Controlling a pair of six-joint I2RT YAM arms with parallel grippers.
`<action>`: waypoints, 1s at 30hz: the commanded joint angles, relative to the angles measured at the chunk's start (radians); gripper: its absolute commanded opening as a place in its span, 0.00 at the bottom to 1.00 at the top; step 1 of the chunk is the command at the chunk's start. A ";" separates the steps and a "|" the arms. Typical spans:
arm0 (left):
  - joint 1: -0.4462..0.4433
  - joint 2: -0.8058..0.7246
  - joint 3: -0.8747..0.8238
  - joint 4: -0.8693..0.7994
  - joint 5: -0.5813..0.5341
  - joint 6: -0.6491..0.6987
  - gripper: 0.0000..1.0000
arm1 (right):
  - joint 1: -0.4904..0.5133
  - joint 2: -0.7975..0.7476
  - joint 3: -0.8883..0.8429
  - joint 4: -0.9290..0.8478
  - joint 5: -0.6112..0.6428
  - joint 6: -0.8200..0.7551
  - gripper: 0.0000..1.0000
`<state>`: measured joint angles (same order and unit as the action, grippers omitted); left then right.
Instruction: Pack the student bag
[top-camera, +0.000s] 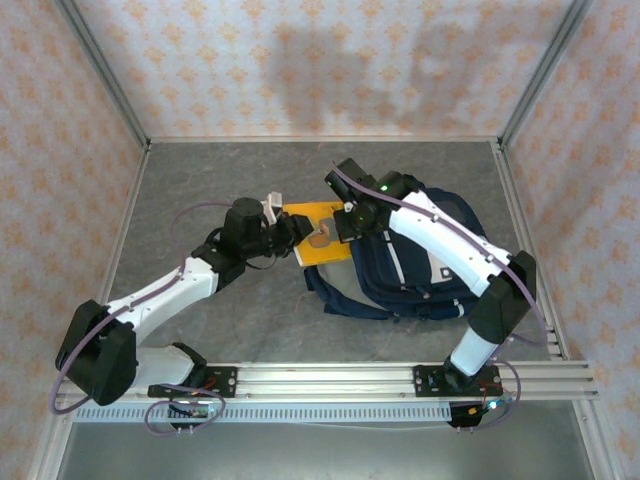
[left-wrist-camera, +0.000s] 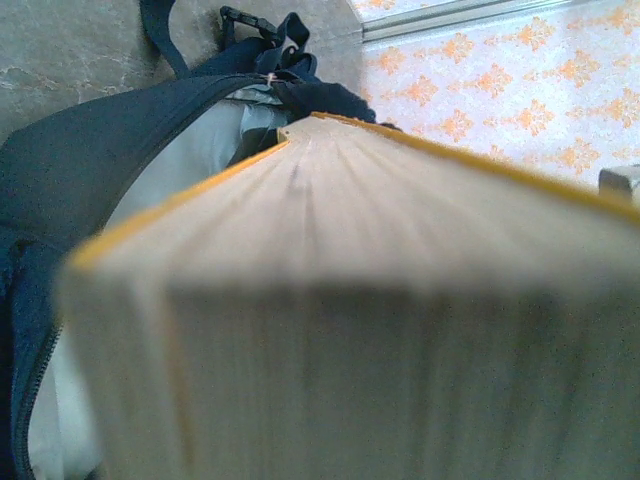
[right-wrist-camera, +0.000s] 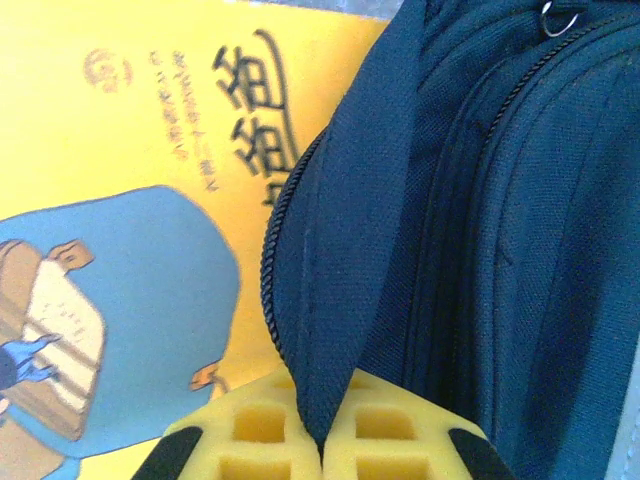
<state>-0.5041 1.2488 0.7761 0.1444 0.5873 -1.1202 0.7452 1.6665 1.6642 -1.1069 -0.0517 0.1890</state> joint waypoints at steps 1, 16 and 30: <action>0.009 -0.090 0.048 -0.083 0.008 0.116 0.00 | -0.012 -0.067 0.095 -0.058 0.040 -0.046 0.00; 0.054 -0.123 0.005 -0.067 0.143 0.125 0.00 | -0.108 -0.317 0.110 -0.066 -0.014 -0.194 0.00; -0.083 0.046 0.027 0.267 0.078 -0.106 0.00 | -0.122 -0.307 0.148 -0.085 -0.040 -0.182 0.00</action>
<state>-0.5690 1.2797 0.7673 0.2352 0.6880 -1.1637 0.6270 1.3811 1.7542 -1.2762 -0.0975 0.0166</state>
